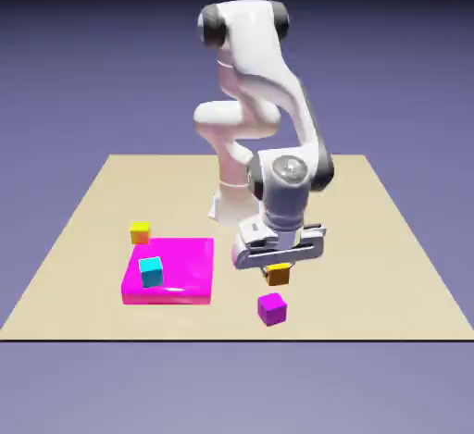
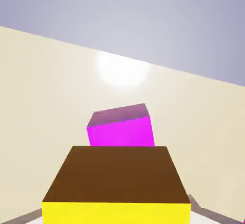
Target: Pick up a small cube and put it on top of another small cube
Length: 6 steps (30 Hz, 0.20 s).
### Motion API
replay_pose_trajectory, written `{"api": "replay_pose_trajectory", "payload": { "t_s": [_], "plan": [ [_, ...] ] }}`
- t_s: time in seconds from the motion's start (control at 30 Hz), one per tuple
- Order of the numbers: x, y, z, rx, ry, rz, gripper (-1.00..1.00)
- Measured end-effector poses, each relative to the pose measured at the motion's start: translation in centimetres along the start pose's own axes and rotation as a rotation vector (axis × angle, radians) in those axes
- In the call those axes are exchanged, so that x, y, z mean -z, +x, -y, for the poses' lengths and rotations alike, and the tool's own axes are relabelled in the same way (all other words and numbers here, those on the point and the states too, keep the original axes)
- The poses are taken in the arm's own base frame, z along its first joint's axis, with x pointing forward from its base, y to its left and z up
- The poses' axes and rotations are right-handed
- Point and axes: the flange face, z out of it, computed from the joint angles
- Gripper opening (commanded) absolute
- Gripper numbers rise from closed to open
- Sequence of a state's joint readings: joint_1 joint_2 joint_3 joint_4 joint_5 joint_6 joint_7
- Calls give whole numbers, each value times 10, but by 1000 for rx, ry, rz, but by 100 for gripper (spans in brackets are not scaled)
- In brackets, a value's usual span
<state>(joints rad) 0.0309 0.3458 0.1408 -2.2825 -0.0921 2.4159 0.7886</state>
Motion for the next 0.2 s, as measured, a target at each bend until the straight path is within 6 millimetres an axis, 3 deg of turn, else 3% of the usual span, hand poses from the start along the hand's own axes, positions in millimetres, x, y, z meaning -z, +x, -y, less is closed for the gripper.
{"api": "replay_pose_trajectory", "payload": {
  "t_s": [0.03, 0.1, 0.2],
  "plan": [
    [-15, 0, 0, 0, 0, 0, 100],
    [-15, 0, 0, 0, -1, -1, 100],
    [40, -2, -2, 0, -1, -1, 100]
  ]
}}
